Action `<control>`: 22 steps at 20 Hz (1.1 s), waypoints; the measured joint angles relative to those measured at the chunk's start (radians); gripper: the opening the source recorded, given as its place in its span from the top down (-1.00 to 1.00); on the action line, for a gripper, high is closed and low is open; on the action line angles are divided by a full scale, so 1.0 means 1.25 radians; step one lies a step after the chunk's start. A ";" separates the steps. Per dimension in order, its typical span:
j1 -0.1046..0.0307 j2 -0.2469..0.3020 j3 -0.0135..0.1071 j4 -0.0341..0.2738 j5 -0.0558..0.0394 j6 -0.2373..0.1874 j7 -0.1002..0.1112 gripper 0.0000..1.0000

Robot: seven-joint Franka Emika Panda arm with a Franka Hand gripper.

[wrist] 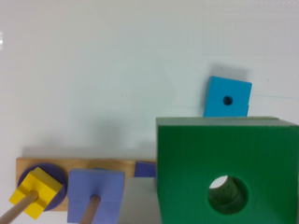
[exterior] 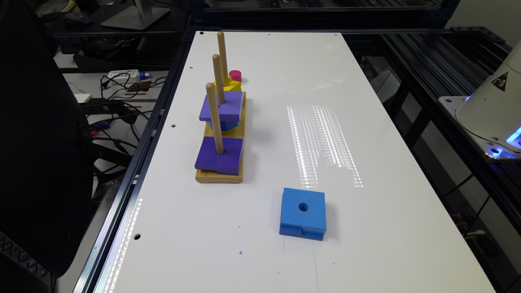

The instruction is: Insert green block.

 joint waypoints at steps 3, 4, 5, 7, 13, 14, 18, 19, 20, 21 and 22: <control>0.000 0.002 0.000 -0.001 0.0000 0.000 0.000 1.00; 0.000 0.004 0.000 -0.001 0.0000 0.002 0.000 1.00; 0.000 0.006 0.000 -0.001 0.0000 0.004 0.000 1.00; 0.000 0.013 0.000 -0.002 0.0000 0.011 0.000 1.00; -0.001 0.036 0.000 -0.005 -0.0006 0.038 0.000 1.00; -0.001 0.041 0.000 -0.005 -0.0009 0.043 0.000 1.00; -0.001 0.059 0.000 -0.006 -0.0030 0.062 0.000 1.00; -0.001 0.065 0.000 -0.007 -0.0036 0.068 0.000 1.00; -0.002 0.070 0.000 -0.007 -0.0041 0.073 0.000 1.00; -0.002 0.075 0.000 -0.007 -0.0047 0.078 -0.001 1.00; -0.002 0.080 0.000 -0.007 -0.0054 0.083 -0.001 1.00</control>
